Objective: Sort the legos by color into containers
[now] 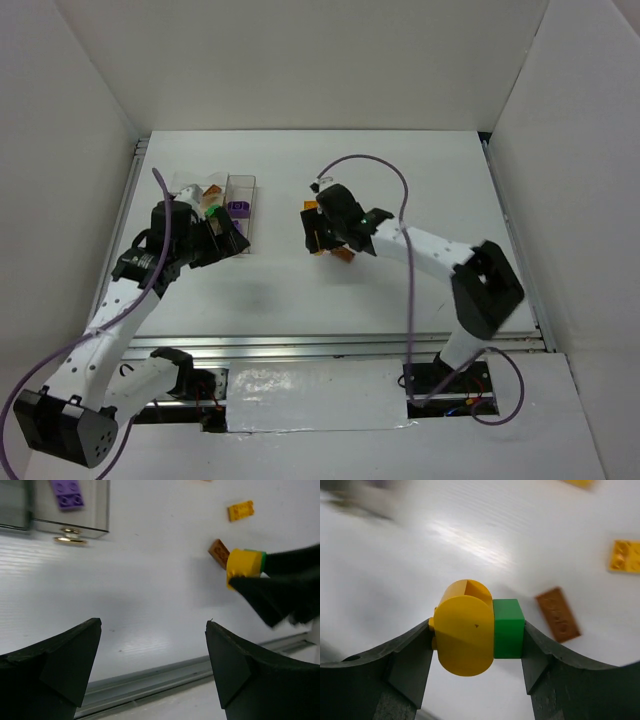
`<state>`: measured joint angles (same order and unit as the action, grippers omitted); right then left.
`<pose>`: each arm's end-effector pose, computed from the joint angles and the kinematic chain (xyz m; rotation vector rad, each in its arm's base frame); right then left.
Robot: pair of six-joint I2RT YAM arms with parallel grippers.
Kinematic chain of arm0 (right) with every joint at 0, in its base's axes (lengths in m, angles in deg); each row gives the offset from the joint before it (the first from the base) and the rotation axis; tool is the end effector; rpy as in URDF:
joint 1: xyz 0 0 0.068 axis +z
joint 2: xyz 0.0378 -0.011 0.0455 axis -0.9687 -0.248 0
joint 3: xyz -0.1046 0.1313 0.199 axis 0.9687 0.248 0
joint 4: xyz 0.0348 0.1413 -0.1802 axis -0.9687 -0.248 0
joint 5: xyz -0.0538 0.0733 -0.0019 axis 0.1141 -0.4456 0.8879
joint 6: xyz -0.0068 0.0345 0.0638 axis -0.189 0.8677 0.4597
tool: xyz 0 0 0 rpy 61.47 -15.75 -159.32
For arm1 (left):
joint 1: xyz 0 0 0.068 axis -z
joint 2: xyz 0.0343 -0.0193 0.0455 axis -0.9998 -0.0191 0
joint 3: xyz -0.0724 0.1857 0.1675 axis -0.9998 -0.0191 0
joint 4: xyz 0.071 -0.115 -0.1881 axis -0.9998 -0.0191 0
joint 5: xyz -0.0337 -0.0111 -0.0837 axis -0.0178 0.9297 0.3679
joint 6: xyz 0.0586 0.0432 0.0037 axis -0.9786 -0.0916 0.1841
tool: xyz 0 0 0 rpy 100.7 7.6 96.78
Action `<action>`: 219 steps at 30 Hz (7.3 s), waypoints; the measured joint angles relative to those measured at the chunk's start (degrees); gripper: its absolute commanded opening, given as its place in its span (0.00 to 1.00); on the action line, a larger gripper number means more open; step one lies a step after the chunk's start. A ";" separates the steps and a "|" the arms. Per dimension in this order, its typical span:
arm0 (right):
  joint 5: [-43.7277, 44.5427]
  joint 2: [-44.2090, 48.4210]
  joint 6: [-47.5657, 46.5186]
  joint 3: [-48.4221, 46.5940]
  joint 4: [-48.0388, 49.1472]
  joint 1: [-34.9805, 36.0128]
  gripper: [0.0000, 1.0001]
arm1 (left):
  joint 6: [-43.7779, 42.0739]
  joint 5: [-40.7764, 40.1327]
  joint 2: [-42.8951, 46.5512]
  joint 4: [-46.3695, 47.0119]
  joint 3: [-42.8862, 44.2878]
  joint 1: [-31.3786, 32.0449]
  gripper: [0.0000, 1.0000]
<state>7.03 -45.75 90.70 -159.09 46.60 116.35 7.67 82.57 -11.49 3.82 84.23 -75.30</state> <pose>0.2786 0.2325 0.2167 -0.4452 2.3853 0.3638 0.1878 -0.0499 0.2930 -0.4218 2.2000 -0.5719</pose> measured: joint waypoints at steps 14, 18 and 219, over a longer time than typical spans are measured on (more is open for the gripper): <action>1.62 24.06 0.17 14.12 20.90 16.70 0.05 | 7.93 18.47 -2.12 9.84 -0.31 0.02 0.95; 4.20 22.56 0.15 14.10 21.00 19.10 0.06 | 8.28 19.98 -0.68 9.94 -0.31 0.02 0.96; -57.57 41.86 9.40 29.49 31.98 -3.45 0.08 | -2.73 39.39 -4.04 47.12 -6.38 22.99 0.57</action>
<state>-50.54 -3.89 100.10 -129.60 78.58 112.89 4.94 121.96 -15.54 50.95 77.85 -52.30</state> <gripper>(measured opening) 0.437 0.573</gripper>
